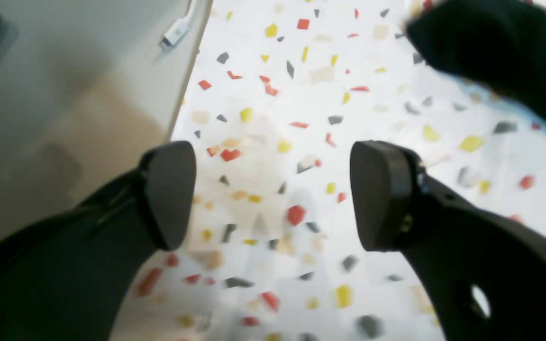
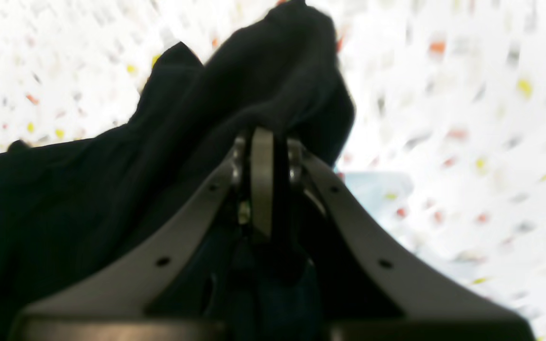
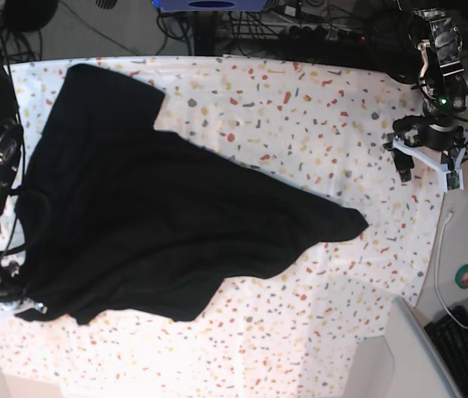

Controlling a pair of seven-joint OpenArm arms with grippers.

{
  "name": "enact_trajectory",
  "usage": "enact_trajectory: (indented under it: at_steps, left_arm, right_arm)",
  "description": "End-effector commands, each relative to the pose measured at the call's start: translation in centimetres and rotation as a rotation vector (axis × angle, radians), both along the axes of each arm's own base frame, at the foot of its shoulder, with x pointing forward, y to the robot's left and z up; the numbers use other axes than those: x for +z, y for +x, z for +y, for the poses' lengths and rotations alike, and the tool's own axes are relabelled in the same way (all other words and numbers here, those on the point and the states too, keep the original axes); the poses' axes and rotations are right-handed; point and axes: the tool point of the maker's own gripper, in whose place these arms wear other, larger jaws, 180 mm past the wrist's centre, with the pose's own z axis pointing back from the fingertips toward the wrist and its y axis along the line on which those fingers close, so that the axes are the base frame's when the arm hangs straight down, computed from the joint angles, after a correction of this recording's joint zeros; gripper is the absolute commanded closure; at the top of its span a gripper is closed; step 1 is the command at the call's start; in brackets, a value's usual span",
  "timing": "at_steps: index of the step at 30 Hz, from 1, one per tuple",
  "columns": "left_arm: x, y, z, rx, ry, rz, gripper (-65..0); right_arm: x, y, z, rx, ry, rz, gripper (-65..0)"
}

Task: Layout the t-shirt on the table in an organized manner, then fold the t-shirt properly
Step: 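Drag the shirt outward with both grippers and release it flat, then grasp the shirt corner nearest the left gripper with the left gripper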

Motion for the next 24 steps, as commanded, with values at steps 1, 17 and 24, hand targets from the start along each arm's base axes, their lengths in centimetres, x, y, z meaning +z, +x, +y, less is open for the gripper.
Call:
enact_trajectory:
  at_steps: [1, 17, 24]
  left_arm:
    - [0.9, 0.1, 0.5, 0.008, -0.007, -0.038, -48.5]
    - [0.3, -1.4, -0.5, 0.055, -0.212, -0.083, -48.7]
    - [0.5, -0.6, -0.4, 0.056, -0.212, -0.095, -48.7]
  right_arm:
    - [3.2, 2.2, -1.2, -0.007, -0.049, -0.080, -2.4]
    - [1.0, -17.1, -1.1, -0.074, -0.039, 0.058, -41.4]
    - [-4.5, -24.3, 1.0, -0.103, -0.010, 0.146, -41.9]
